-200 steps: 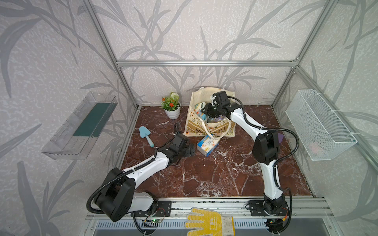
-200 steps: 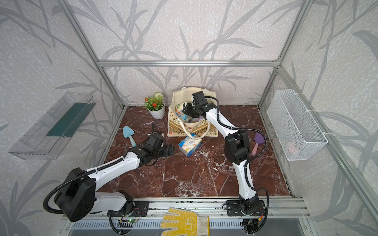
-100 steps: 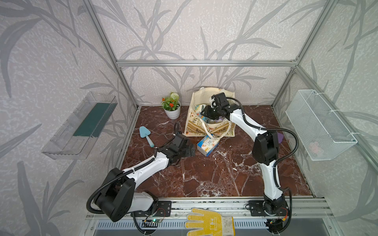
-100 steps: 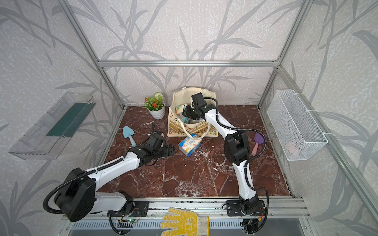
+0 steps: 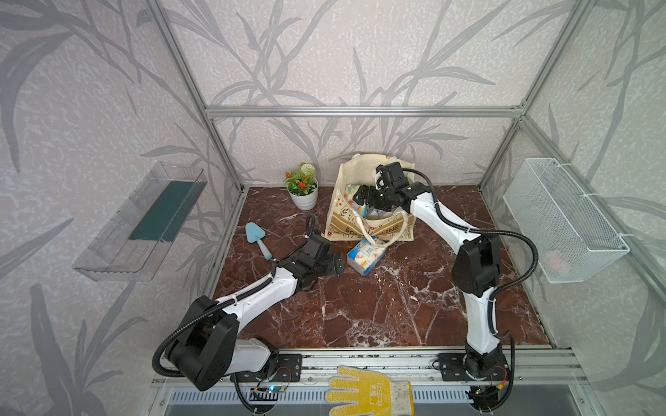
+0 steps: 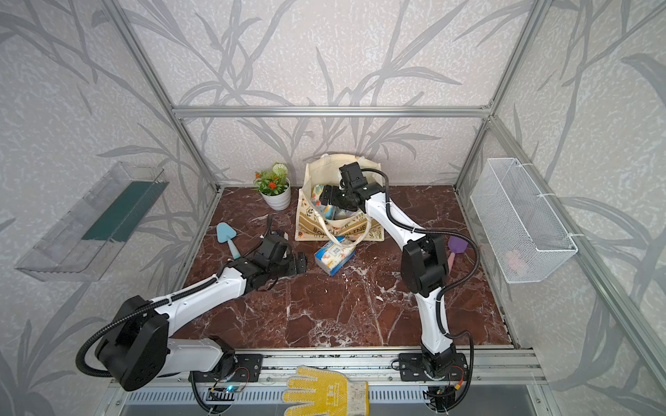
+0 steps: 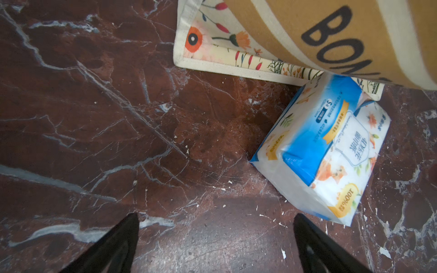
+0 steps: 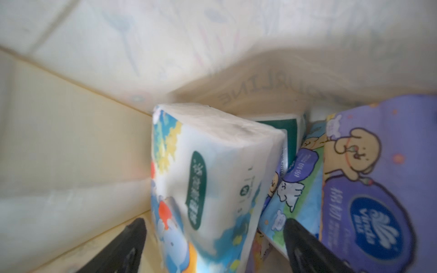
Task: Put tissues into the canvas bag
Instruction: Place the pack of facial tissues in the canvas bag.
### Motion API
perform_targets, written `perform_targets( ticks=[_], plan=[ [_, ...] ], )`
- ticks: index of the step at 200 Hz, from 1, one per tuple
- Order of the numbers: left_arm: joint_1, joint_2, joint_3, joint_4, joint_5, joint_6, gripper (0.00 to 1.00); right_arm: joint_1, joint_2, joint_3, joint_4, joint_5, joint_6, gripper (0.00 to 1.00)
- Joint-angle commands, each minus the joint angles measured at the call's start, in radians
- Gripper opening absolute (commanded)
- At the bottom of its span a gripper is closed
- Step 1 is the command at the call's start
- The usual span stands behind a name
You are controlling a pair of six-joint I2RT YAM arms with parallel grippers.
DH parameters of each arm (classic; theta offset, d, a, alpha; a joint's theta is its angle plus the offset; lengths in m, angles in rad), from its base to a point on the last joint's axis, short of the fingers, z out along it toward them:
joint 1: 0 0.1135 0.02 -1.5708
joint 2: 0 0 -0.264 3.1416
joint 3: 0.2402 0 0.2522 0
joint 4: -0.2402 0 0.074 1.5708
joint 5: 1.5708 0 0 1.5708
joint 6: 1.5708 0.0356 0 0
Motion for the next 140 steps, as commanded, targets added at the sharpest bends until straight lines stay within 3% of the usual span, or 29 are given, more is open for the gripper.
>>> perform_targets(
  ticks=[1, 64, 140],
  plan=[
    [0.011, 0.023, 0.044, 0.049, 0.017, 0.026, 0.99, 0.004, -0.108, -0.032, 0.014, 0.037, -0.072, 0.97],
    [0.041, 0.085, 0.062, 0.176, 0.081, 0.046, 0.99, 0.005, -0.384, -0.315, 0.181, 0.083, -0.176, 0.99],
    [0.07, 0.2, 0.081, 0.337, 0.255, 0.048, 0.99, -0.001, -0.861, -0.886, 0.445, 0.237, -0.248, 0.99]
  ],
)
